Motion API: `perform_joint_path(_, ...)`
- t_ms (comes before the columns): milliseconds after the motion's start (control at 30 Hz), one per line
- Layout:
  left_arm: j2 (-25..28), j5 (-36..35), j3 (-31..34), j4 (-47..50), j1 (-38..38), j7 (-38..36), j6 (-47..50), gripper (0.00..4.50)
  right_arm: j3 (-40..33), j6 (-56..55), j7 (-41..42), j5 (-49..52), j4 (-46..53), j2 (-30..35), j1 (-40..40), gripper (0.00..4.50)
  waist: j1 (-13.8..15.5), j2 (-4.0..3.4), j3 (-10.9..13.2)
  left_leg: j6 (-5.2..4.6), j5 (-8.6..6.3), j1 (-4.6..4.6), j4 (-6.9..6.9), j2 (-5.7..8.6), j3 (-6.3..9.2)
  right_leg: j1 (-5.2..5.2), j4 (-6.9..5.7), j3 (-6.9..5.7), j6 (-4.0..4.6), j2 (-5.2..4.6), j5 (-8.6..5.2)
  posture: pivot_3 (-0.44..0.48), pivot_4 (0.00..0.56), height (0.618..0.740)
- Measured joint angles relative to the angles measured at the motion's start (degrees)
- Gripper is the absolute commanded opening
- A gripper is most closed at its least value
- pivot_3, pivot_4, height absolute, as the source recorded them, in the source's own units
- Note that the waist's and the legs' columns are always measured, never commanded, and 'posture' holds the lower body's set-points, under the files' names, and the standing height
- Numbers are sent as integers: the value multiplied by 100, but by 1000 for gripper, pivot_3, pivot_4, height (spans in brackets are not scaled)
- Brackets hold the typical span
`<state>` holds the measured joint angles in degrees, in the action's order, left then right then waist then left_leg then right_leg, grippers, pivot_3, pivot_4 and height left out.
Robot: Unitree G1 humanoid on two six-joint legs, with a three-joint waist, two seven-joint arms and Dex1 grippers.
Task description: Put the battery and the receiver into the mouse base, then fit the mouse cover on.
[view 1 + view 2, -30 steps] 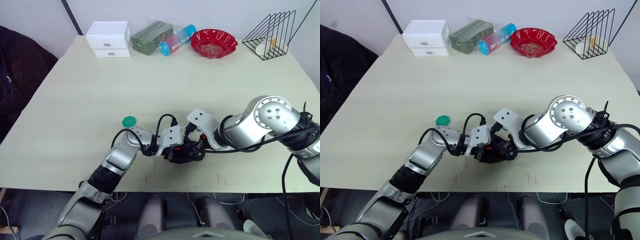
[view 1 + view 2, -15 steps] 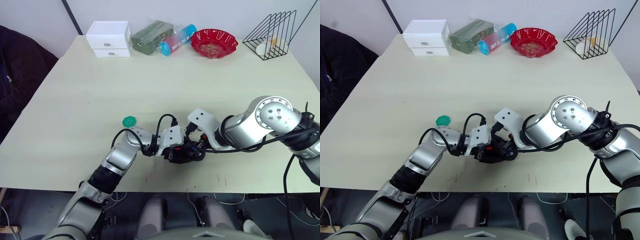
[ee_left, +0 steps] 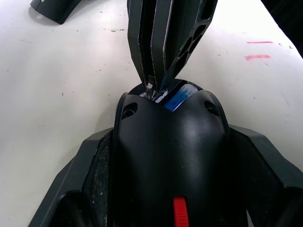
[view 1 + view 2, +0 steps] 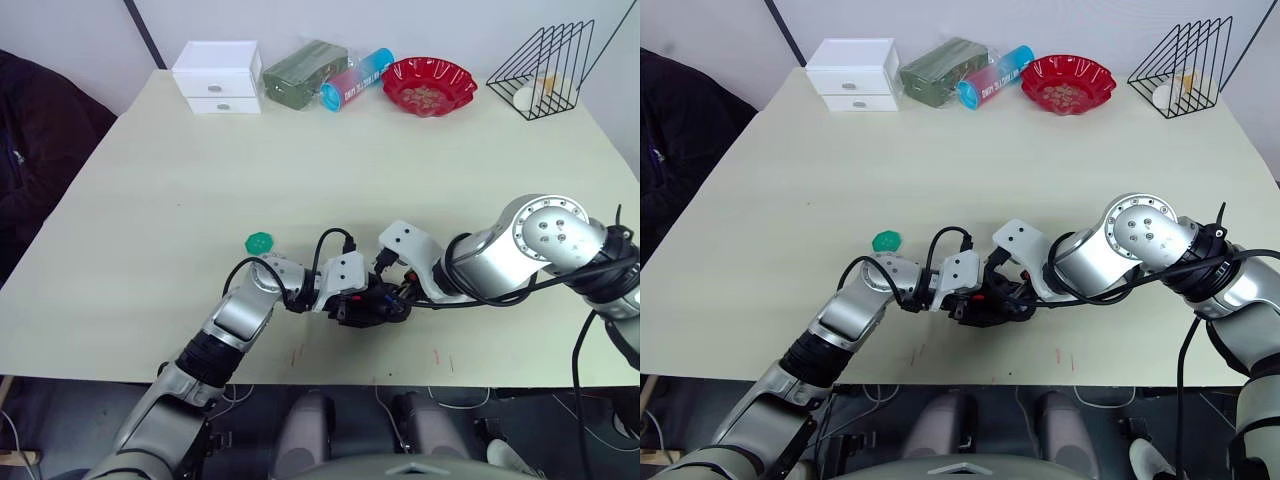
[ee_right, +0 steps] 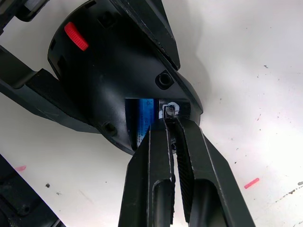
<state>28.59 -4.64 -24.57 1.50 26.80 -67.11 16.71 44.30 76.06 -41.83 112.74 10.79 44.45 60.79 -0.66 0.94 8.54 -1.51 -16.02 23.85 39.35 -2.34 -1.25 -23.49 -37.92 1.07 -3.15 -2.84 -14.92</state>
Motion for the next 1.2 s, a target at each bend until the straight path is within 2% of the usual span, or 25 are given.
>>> perform_joint_path(433, 4, 0, -1, 16, -4, 2, 12, 2969, 40, 108, 4, 21, -91, -33, 80, 0, 0, 0, 0, 0, 0, 0, -1, 0, 1, 0, 0, -1, 0, 0, 0, 0, 150, 740)
perform_joint_path(1200, 1, -2, -48, 13, -24, -12, -150, 2969, 536, 571, 708, -36, -592, -95, 767, 0, 19, -4, 2, -2, -1, 12, -10, 2, 1, -6, 14, -10, 0, -10, -1, 0, 150, 740)
